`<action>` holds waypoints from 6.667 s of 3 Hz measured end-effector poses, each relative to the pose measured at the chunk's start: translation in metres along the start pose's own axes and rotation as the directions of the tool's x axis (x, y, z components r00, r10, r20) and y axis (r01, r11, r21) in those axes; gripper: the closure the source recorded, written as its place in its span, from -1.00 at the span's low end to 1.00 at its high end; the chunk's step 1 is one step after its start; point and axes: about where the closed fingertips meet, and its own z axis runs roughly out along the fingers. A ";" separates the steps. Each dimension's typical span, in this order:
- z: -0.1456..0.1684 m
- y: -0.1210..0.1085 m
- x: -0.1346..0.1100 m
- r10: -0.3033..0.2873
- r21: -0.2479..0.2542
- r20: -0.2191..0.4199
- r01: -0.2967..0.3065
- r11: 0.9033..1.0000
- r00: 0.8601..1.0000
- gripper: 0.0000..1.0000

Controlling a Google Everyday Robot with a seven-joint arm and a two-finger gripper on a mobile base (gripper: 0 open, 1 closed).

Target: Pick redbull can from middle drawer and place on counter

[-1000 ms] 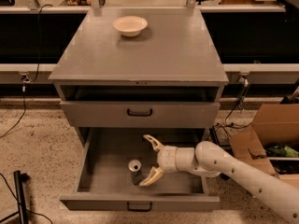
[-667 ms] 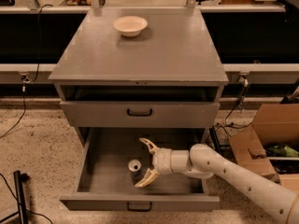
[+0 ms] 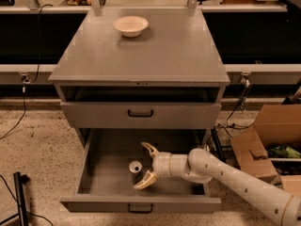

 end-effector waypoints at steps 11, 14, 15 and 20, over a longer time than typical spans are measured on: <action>-0.200 -0.040 -0.185 -0.107 -0.204 0.197 0.147 0.968 0.975 1.00; -0.277 -0.099 -0.327 0.023 -0.410 0.067 0.007 0.912 0.998 1.00; -0.273 -0.143 -0.340 0.119 -0.393 -0.005 -0.111 0.913 0.993 1.00; -0.278 -0.252 -0.390 0.191 -0.107 -0.017 -0.191 0.976 0.982 1.00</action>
Offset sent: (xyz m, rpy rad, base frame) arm 0.0046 -0.0024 -0.0191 0.0034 0.0661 -0.0343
